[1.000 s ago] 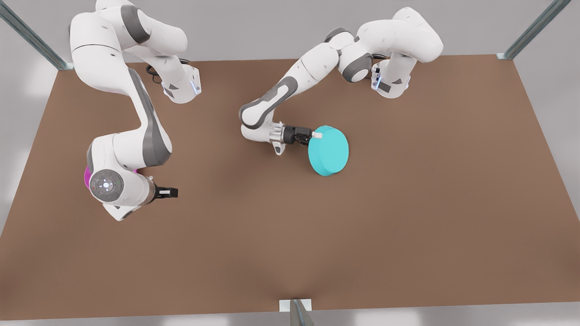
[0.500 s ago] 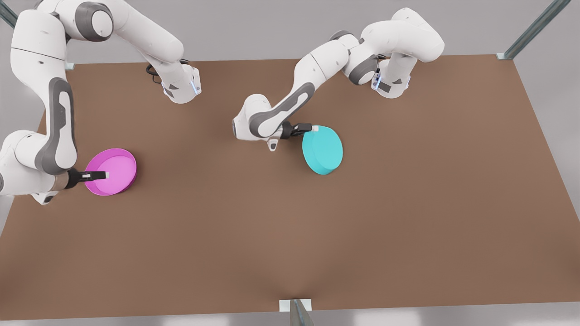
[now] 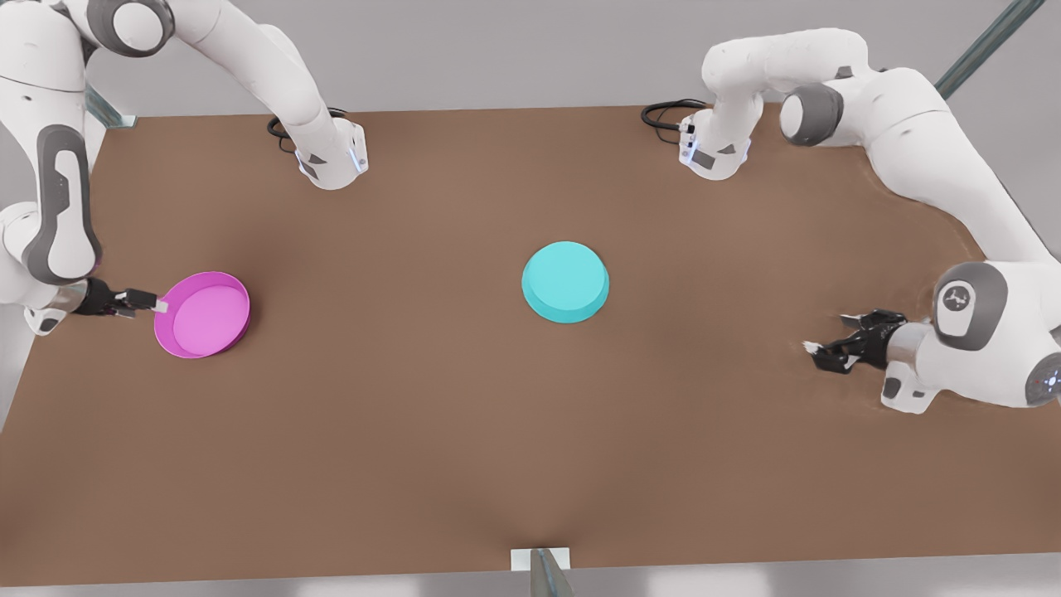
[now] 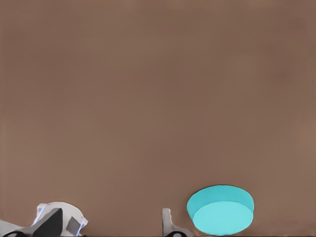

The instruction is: Flip the blue plate over with the left arm, and stack the pink plate on top of the blue plate with the right arm

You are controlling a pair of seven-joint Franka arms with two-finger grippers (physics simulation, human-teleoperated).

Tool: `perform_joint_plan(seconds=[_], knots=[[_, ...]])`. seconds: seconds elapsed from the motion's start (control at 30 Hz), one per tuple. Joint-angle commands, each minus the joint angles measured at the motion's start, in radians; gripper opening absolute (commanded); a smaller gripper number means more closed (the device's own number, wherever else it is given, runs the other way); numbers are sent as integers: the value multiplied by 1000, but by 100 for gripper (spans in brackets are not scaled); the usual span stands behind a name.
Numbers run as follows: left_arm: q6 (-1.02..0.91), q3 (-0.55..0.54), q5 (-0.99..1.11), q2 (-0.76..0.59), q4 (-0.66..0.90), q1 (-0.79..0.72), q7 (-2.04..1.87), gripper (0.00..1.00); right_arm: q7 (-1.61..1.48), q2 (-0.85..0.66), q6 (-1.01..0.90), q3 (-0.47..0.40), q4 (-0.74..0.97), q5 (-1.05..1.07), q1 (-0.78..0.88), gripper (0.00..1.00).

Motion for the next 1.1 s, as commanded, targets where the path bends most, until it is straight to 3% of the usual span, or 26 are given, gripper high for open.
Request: perform_joint_plan(seconds=[0.0, 0.03, 0.1, 0.13, 0.17, 0.2, 0.23, 0.33, 1.07], knots=[[10, -2, 111, -14, 0, 4, 134, 100, -1, 12, -2, 0, 9, 2, -4, 100], [21, -3, 177, -68, -2, 1, 240, 100, -4, 32, -6, 0, 20, 2, -12, 100], [-45, -5, 194, -356, -92, 18, 312, 100, -41, 49, -5, -3, 34, 15, -20, 100], [-36, -5, 197, -551, -282, -25, 309, 100, -41, 55, -5, -8, 37, 15, -21, 100], [49, -5, 203, -613, -388, -37, 307, 100, -39, 59, -3, -9, 38, 14, -21, 100], [287, -5, 206, -692, -620, -43, 307, 100, -41, 70, 1, -12, 38, 11, -23, 100], [387, -5, 206, -687, -692, -43, 312, 100, -42, 82, 5, -12, 44, 3, -36, 100], [390, -6, 209, -605, -684, -45, 317, 100, -48, 108, 15, -14, 41, -8, -53, 100], [400, -9, 209, -582, -684, -45, 320, 100, -78, 200, 149, -15, 5, -46, -98, 100]])
